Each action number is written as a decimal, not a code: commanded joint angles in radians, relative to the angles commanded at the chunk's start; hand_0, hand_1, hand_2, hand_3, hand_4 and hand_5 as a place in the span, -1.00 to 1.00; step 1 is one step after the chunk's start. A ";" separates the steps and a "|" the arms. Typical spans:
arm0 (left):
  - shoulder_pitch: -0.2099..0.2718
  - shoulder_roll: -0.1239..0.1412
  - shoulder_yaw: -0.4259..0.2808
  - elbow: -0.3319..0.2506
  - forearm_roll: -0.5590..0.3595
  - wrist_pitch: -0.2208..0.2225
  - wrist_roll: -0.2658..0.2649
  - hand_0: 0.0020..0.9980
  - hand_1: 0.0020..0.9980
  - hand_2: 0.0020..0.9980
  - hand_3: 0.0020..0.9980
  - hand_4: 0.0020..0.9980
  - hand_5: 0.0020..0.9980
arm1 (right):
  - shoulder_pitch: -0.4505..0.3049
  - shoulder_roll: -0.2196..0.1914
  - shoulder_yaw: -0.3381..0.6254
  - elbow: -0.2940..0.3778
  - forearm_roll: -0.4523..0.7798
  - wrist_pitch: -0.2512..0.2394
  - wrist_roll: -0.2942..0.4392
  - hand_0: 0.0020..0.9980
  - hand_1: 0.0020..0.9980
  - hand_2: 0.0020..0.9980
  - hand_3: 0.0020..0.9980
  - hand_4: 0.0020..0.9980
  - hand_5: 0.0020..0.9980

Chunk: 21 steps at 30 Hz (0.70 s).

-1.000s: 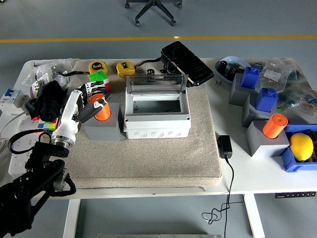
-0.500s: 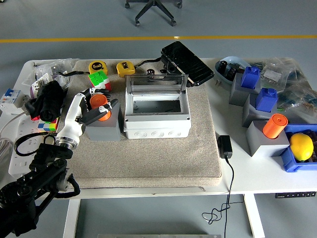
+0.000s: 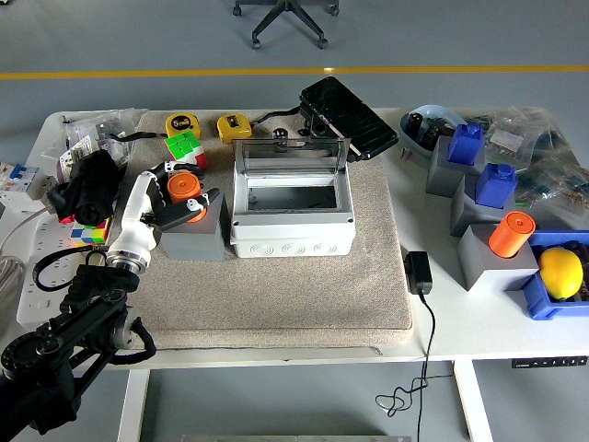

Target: Fetch the battery,place it into the box,close the lid of the box

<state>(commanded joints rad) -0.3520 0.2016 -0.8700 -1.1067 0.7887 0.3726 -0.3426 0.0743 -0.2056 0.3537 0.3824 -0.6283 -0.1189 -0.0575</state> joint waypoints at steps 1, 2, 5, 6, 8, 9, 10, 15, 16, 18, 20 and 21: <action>-0.001 -0.001 0.001 0.000 0.000 0.000 0.000 -0.27 -0.18 -0.26 -0.50 0.61 -1.00 | 0.000 0.000 0.000 0.000 0.000 0.000 0.000 0.19 0.21 0.15 0.12 0.86 -0.11; -0.002 -0.004 0.002 -0.001 -0.001 0.000 0.000 -0.27 -0.18 -0.26 -0.50 0.61 -1.00 | 0.000 0.001 0.000 0.001 0.000 0.000 0.000 0.19 0.21 0.15 0.12 0.86 -0.11; -0.004 -0.008 0.008 -0.003 0.001 -0.001 0.001 -0.27 -0.18 -0.26 -0.50 0.61 -1.00 | 0.000 0.001 -0.002 0.001 0.001 0.000 0.001 0.19 0.21 0.15 0.12 0.86 -0.11; -0.004 -0.010 0.009 -0.004 0.002 -0.001 0.001 -0.40 -0.31 -0.47 -0.59 0.52 -1.00 | 0.000 0.002 -0.003 0.001 0.002 0.000 0.001 0.19 0.21 0.15 0.12 0.86 -0.11; -0.006 -0.011 0.012 -0.006 0.004 -0.001 0.002 -0.40 -0.31 -0.47 -0.59 0.52 -1.00 | 0.000 0.002 -0.005 0.000 0.002 0.000 0.001 0.19 0.21 0.15 0.12 0.86 -0.11; -0.007 -0.013 0.013 -0.007 0.005 0.000 0.003 -0.40 -0.31 -0.47 -0.59 0.52 -1.00 | 0.000 0.002 -0.005 0.000 0.003 0.000 0.001 0.19 0.21 0.15 0.12 0.86 -0.11; -0.008 -0.014 0.015 -0.006 0.006 0.001 0.003 -0.40 -0.31 -0.47 -0.59 0.52 -1.00 | 0.000 0.002 -0.005 -0.001 0.003 -0.001 0.001 0.19 0.21 0.15 0.12 0.86 -0.11; -0.011 -0.017 0.016 -0.010 0.009 0.007 -0.003 -0.48 -0.40 -0.53 -0.62 0.42 -1.00 | 0.001 0.002 -0.005 -0.001 0.004 -0.003 0.004 0.19 0.21 0.15 0.12 0.86 -0.11; -0.012 -0.017 0.015 -0.011 0.010 0.008 -0.004 -0.48 -0.40 -0.53 -0.62 0.42 -1.00 | 0.001 0.002 -0.005 -0.001 0.004 -0.004 0.005 0.19 0.21 0.15 0.12 0.86 -0.11; -0.012 -0.017 0.013 -0.016 0.015 0.008 -0.004 -0.54 -0.51 -0.60 -0.64 0.09 -1.00 | 0.001 0.002 -0.004 -0.001 0.004 -0.006 0.008 0.19 0.21 0.15 0.12 0.86 -0.11; -0.012 -0.017 0.010 -0.022 0.019 0.010 -0.005 -0.54 -0.51 -0.60 -0.64 0.09 -1.00 | 0.001 0.002 -0.005 -0.001 0.005 -0.006 0.010 0.19 0.21 0.15 0.12 0.86 -0.11; -0.011 -0.017 0.007 -0.028 0.025 0.010 -0.005 -0.54 -0.51 -0.60 -0.64 0.09 -1.00 | 0.001 0.002 -0.005 -0.001 0.005 -0.007 0.011 0.19 0.21 0.15 0.12 0.86 -0.11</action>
<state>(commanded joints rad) -0.3634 0.1842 -0.8628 -1.1345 0.8137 0.3825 -0.3474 0.0752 -0.2037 0.3485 0.3816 -0.6231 -0.1263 -0.0462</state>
